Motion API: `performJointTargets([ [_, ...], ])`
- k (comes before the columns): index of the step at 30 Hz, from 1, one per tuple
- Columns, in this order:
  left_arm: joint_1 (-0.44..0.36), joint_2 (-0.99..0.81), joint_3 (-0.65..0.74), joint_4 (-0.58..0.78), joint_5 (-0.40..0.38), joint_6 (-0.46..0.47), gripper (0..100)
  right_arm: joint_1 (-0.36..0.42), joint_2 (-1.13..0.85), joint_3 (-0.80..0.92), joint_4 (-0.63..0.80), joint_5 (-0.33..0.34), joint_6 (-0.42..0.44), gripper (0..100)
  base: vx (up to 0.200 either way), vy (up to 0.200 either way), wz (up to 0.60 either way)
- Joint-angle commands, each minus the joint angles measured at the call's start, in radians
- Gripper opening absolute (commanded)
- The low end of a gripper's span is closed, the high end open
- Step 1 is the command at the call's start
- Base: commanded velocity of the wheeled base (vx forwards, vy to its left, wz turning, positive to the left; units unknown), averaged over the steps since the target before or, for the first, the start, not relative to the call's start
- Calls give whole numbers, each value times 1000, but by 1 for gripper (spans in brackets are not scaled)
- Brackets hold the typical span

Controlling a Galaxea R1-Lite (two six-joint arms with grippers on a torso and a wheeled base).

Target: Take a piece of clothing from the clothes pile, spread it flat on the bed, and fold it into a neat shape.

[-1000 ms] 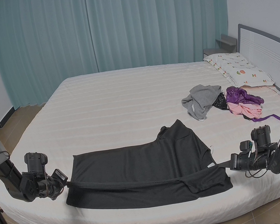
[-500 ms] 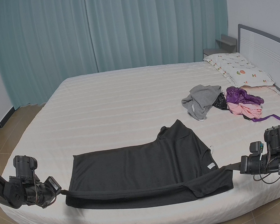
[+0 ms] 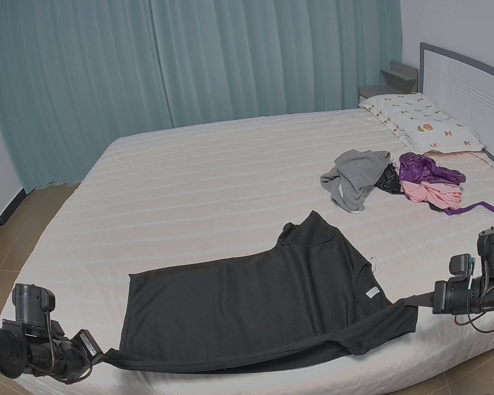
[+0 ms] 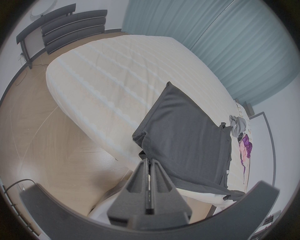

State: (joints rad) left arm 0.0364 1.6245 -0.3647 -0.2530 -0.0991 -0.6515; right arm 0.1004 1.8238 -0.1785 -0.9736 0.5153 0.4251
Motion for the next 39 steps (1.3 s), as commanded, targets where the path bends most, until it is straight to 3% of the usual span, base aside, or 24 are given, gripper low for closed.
performJointTargets([
  [1, 0, -12, 21, 1, -4, 10, 0, 1, -31, 22, 1, 0, 0, 0, 0, 0, 0],
  [29, 13, -123, 70, 67, -2, 49, 0, 1, -136, 149, 1, -5, -17, 0, 0, 0, 0],
  [39, 14, -3, 12, 75, -37, 67, 0, 5, -37, 80, 0, -1, -12, 0, 0, 0, 0],
])
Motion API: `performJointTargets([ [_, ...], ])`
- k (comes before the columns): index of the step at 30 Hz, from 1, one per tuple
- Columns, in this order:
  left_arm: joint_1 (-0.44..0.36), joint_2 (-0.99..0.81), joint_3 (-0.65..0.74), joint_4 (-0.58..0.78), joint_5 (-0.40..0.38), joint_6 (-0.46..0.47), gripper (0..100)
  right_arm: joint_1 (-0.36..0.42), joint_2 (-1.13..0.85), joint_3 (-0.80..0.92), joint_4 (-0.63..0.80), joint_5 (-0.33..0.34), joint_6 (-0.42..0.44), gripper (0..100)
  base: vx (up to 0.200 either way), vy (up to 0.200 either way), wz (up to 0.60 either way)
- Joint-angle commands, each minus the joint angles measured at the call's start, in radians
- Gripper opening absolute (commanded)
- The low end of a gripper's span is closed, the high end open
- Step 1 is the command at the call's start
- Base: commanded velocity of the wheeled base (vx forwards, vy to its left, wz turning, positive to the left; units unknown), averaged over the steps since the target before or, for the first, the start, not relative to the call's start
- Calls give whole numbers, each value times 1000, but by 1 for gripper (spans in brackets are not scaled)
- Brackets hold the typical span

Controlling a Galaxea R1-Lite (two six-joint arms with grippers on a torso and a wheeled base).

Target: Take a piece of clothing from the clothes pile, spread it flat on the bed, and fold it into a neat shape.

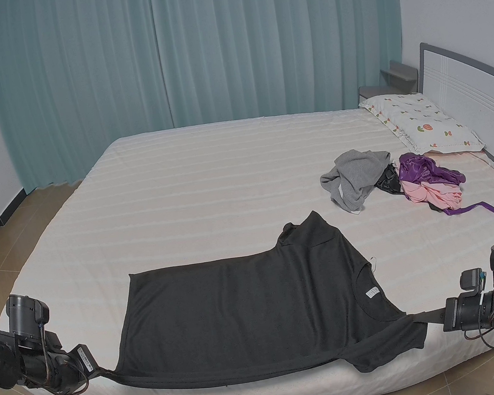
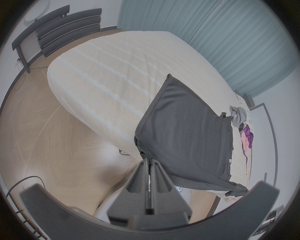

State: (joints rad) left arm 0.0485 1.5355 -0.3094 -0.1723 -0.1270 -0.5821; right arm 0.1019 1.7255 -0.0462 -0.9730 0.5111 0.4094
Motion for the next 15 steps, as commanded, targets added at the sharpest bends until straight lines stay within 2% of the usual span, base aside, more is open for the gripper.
performJointTargets([
  [1, 2, 110, -63, -6, -10, -5, 0, 4, 74, -77, -1, 3, 9, 0, 0, 0, 0],
  [15, 4, 273, -293, -7, 3, -30, 0, -1, 276, -285, -1, -19, 14, 0, 0, 0, 0],
])
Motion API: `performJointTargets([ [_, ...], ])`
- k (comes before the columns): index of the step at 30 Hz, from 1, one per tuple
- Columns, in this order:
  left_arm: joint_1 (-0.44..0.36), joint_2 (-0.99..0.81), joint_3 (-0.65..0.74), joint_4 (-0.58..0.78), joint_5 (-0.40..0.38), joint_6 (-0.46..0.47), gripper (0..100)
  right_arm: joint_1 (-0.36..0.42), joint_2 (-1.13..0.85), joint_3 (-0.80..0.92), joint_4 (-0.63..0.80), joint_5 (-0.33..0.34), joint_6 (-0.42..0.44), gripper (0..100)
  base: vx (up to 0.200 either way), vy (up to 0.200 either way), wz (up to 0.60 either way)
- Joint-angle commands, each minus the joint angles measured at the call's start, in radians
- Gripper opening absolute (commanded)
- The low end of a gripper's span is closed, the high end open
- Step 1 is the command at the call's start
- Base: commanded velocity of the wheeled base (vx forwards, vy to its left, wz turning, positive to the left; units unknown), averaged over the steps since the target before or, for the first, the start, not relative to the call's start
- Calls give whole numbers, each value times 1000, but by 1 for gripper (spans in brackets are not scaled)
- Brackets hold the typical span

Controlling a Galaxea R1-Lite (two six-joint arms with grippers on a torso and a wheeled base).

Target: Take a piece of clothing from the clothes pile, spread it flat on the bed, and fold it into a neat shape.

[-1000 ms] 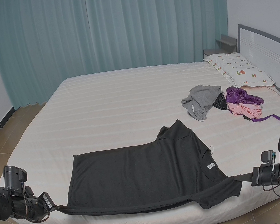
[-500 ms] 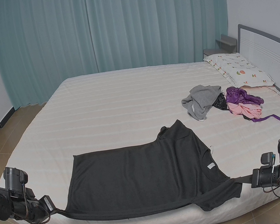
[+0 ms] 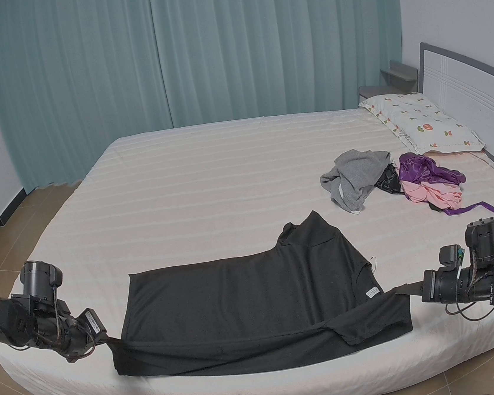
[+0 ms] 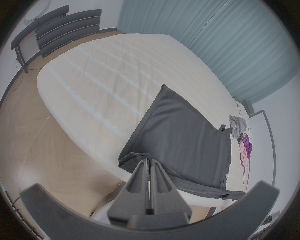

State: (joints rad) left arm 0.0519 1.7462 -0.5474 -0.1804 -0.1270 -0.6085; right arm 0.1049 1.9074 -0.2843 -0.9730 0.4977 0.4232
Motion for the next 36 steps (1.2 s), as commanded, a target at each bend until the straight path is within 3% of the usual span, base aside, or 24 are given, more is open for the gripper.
performJointTargets([
  [1, 2, 62, -58, 1, 3, -4, 0, -5, 101, -50, -1, -5, 0, 0, 0, 0, 0],
  [18, 22, 121, -91, -1, 3, -4, 0, -4, 159, -122, -1, -7, 20, 0, 0, 0, 0],
  [36, 16, 348, -259, -2, -3, -65, 0, -1, 343, -297, 5, -41, 20, 0, 0, 0, 0],
])
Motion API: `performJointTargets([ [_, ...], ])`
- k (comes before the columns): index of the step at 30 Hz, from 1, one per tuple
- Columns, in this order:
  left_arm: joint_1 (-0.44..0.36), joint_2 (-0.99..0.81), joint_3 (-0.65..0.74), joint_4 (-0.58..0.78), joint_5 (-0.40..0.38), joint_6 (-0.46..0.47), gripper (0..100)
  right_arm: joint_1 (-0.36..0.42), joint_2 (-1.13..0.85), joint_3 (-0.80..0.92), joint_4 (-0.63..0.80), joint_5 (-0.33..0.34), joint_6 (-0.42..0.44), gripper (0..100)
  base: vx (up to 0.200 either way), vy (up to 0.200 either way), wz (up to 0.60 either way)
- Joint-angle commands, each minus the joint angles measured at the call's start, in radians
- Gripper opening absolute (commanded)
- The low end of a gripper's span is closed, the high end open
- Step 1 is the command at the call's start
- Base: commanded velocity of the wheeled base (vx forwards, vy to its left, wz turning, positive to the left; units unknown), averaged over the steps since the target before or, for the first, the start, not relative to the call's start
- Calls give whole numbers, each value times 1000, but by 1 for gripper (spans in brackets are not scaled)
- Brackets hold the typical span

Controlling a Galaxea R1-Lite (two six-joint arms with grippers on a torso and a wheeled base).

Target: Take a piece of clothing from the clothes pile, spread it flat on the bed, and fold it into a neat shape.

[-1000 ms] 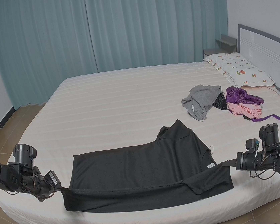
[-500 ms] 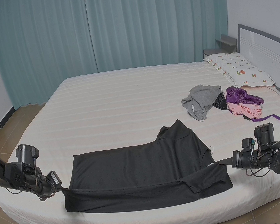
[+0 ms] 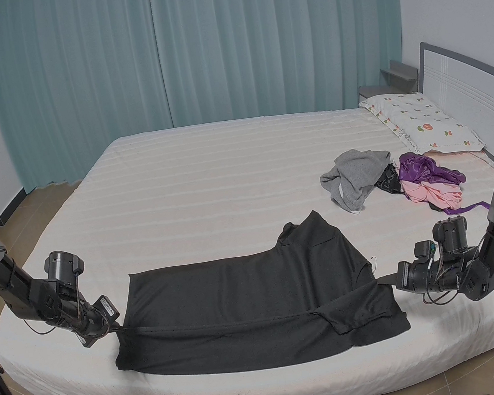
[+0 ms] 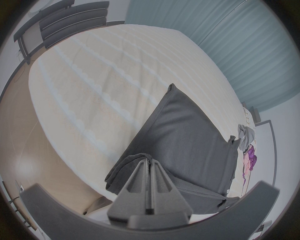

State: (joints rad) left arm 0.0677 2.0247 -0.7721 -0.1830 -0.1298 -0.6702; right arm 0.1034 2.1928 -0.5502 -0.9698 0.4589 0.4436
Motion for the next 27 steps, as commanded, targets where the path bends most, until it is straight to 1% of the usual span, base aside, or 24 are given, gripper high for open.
performJointTargets([
  [1, 0, 85, -42, 0, -1, -5, 0, 1, 64, -42, 6, -2, 0, 0, 0, 0, 0],
  [8, 0, 152, -75, -9, 2, -15, 0, 4, 108, -88, 11, -2, 0, 0, 0, 0, 0],
  [14, -3, 160, -73, -38, 9, -19, 0, 9, 139, -109, 10, -6, 0, 0, 0, 0, 0],
  [15, -3, 160, -73, -38, 9, -17, 0, 9, 139, -109, 10, -6, 0, 100, 0, 0, 0],
  [16, -5, 160, -73, -38, 9, -19, 100, 10, 140, -109, 10, -6, 0, 100, 0, 0, 0],
  [21, -5, 158, -73, -38, 7, -22, 100, 10, 125, -103, 6, -2, 1, 100, 0, 0, 0],
  [24, 0, 152, -73, -39, 6, -45, 100, -1, 90, -85, -3, 0, 33, 100, 0, 0, 0],
  [26, 6, 138, -62, -52, -8, -60, 100, -14, 50, -65, -7, 1, 75, 100, 0, 0, 0],
  [27, 6, 138, -62, -52, -8, -60, 100, -14, 50, -65, -7, 1, 75, 100, 0, 0, 0],
])
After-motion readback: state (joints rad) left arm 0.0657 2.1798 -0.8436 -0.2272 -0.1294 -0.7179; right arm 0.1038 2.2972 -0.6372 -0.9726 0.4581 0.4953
